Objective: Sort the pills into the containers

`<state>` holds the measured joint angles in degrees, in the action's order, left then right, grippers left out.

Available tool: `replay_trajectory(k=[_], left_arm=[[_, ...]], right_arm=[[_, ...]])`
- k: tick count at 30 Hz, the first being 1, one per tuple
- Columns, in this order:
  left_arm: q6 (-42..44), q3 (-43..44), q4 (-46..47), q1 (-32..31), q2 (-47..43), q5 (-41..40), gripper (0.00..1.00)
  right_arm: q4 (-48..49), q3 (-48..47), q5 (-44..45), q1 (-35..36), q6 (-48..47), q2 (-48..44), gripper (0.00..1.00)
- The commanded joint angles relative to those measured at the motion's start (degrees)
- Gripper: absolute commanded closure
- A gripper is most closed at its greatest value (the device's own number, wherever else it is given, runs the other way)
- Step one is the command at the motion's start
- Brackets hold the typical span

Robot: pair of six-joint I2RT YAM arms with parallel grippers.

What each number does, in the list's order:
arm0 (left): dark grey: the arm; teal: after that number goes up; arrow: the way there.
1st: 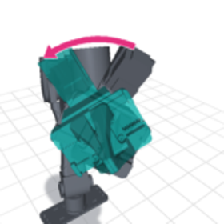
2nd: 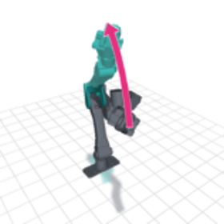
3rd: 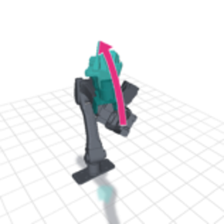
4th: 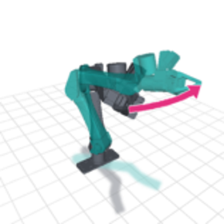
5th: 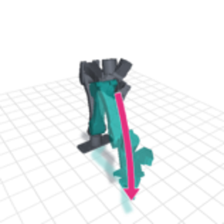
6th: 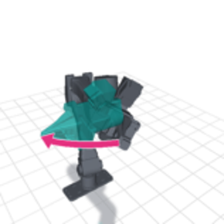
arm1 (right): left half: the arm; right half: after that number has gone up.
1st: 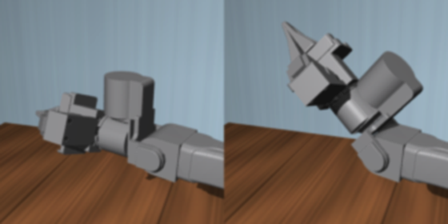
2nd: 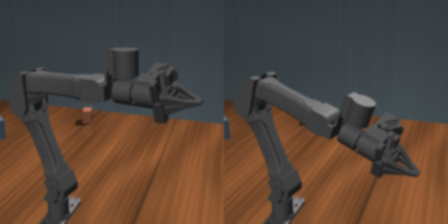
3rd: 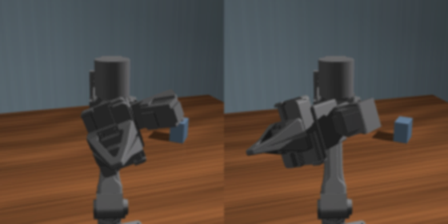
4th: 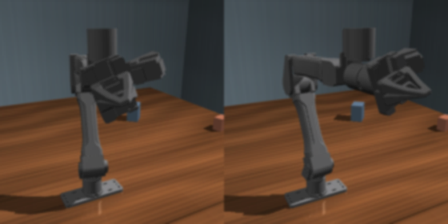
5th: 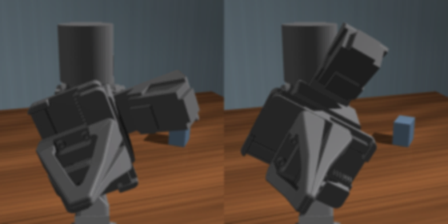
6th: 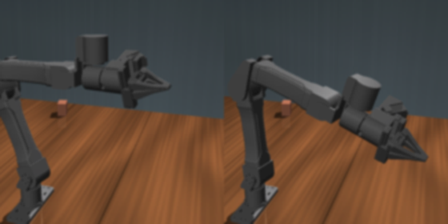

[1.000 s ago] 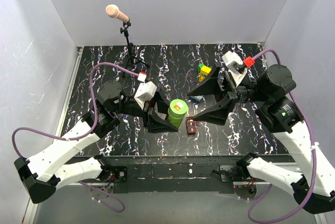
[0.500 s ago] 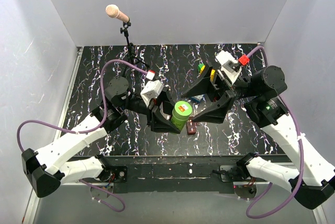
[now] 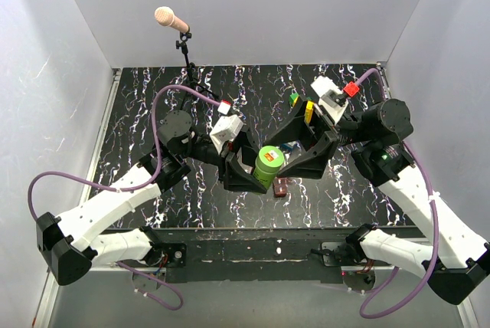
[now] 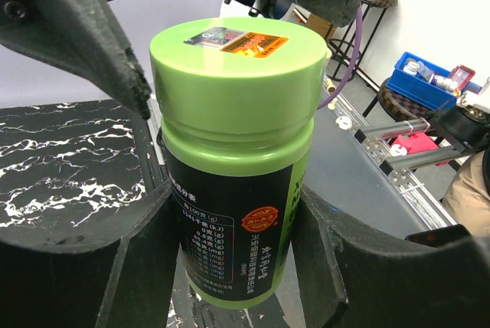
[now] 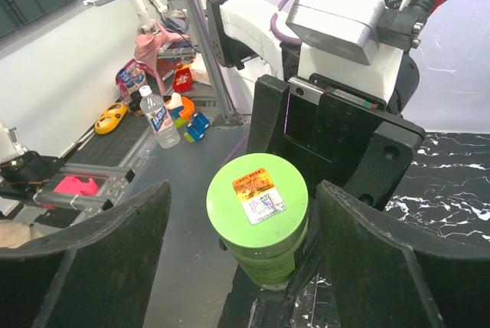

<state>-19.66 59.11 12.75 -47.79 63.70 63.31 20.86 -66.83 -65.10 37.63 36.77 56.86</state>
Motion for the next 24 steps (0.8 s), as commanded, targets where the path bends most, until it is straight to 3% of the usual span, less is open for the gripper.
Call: replay_trajectory(k=[1, 10, 24], left_arm=[[-0.3, 2.4, 2.8, 0.1, -0.8, -0.3, 1.00], [-1.3, 2.4, 4.3, 0.1, -0.5, -0.6, 1.00], [0.7, 3.2, 1.6, 0.1, -1.0, -3.5, 1.00]], right_arm=[[3.3, 0.5, -0.1, 0.5, 0.5, -0.3, 0.19], [0.5, 1.1, 1.1, 0.8, -1.1, -0.8, 0.26], [-5.3, 1.0, 3.5, 1.0, -4.0, -1.1, 0.52]])
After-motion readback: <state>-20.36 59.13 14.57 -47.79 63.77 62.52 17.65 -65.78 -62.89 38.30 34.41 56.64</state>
